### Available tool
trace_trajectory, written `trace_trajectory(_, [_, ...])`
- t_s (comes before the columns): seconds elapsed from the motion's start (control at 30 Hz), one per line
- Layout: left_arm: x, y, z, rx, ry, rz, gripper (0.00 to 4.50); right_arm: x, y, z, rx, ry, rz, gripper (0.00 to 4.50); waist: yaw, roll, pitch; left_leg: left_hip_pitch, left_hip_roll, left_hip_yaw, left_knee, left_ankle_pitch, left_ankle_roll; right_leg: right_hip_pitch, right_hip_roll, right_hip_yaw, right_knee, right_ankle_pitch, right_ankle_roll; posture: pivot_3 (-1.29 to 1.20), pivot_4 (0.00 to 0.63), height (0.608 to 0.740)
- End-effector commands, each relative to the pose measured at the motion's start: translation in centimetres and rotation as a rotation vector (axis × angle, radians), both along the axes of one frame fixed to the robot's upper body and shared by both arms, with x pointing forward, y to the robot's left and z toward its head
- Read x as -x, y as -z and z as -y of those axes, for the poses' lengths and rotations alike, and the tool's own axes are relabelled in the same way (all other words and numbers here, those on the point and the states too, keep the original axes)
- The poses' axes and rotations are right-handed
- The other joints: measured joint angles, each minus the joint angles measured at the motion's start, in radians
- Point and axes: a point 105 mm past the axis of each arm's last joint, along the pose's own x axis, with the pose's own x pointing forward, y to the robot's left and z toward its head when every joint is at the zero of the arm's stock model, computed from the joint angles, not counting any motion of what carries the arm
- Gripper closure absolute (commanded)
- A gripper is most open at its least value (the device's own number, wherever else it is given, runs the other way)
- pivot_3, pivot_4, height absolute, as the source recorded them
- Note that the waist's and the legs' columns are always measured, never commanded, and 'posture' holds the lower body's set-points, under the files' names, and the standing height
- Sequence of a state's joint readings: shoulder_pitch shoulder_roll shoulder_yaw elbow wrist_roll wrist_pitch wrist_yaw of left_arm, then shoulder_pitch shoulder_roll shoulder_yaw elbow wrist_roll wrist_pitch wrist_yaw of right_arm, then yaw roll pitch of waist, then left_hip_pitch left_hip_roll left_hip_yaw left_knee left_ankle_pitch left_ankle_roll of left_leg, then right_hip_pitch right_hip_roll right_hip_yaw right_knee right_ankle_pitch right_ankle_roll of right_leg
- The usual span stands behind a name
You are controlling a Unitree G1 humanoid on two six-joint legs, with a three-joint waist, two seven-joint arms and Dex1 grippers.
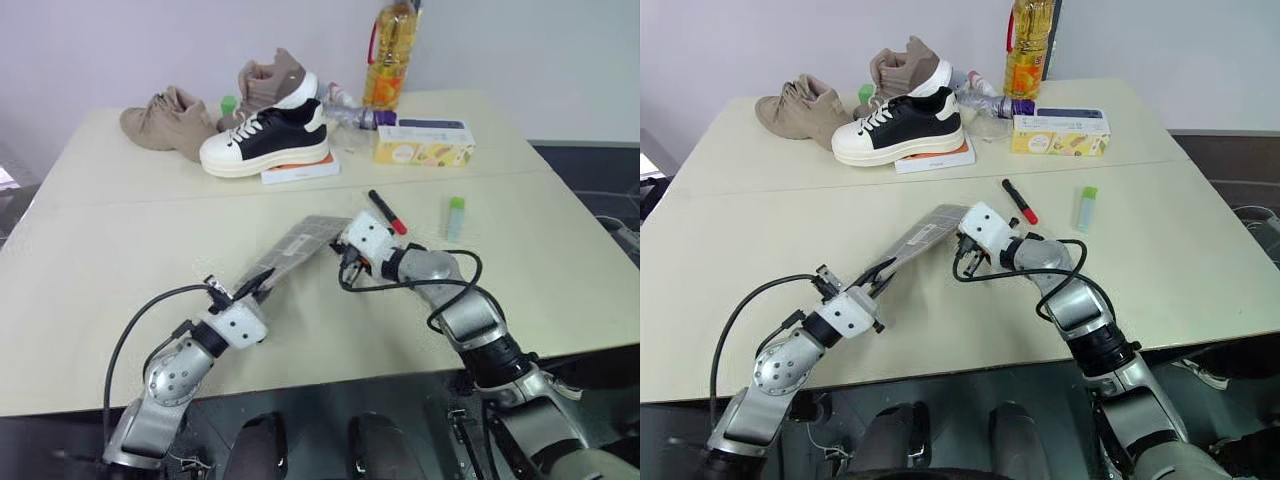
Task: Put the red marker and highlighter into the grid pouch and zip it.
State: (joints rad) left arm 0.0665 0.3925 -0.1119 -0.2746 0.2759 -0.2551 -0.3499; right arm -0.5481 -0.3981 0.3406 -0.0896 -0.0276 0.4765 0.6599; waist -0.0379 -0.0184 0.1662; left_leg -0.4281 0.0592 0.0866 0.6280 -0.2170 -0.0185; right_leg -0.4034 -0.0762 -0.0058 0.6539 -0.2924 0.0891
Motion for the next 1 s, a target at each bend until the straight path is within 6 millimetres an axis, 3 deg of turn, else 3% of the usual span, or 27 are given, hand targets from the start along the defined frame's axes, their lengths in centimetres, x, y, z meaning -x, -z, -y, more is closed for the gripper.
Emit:
trace_trajectory(0.03, [-0.6,-0.9,1.2,0.014,0.016,0.026,4.50,2.4,-1.7,-2.3,0.025,-0.162,0.074,4.47,0.000,0.000,0.000,0.000,0.000,0.000,0.000,0.000,0.000,0.000,0.000,0.000,0.000,0.000,0.000,0.00,0.150,0.740])
trace_trajectory(0.33, [-2.6,-0.5,3.2,0.022,0.022,-0.001,4.50,6.2,-2.3,-4.1,0.094,-0.395,0.108,4.47,0.007,-0.001,0.000,0.000,-0.001,-0.001,0.002,0.000,0.000,0.001,0.000,0.000,0.000,0.000,0.000,0.00,0.150,0.740])
trace_trajectory(0.57, [-3.5,-0.5,4.5,0.042,0.028,0.004,4.50,6.8,-2.6,-4.6,0.106,-0.434,0.113,4.47,0.025,-0.001,0.000,0.000,-0.002,-0.001,0.003,0.000,0.000,0.001,0.001,0.000,0.000,0.000,0.000,0.00,0.150,0.740])
trace_trajectory(0.7, [-3.7,-0.7,4.5,0.049,0.017,0.018,4.50,6.0,-2.5,-3.4,0.118,-0.388,0.090,4.47,0.025,-0.001,0.000,0.000,-0.002,-0.001,0.003,0.000,0.000,0.001,0.001,0.000,0.000,0.000,0.000,0.00,0.150,0.740])
trace_trajectory(0.8, [-3.6,-1.0,3.5,0.044,-0.010,0.035,4.50,4.0,-2.2,-0.3,0.134,-0.261,0.047,3.63,0.025,-0.001,0.000,0.000,-0.001,-0.001,0.003,0.000,0.000,0.002,0.001,0.000,0.000,0.000,0.000,0.00,0.150,0.740])
trace_trajectory(0.93, [-3.2,-1.0,1.6,0.032,-0.043,0.045,4.50,0.8,-2.5,4.3,0.091,-0.014,0.013,1.67,0.026,-0.001,0.000,0.000,-0.001,-0.001,0.004,0.000,0.000,0.002,0.000,0.000,0.000,0.000,-0.001,0.00,0.150,0.740])
trace_trajectory(1.0, [-2.9,-1.1,0.7,0.040,-0.046,0.043,4.50,-0.9,-2.8,6.6,0.027,0.121,-0.007,1.67,0.021,-0.001,0.000,0.000,0.000,-0.001,0.003,0.000,0.000,0.002,0.000,0.000,0.000,0.000,-0.001,0.00,0.150,0.740])
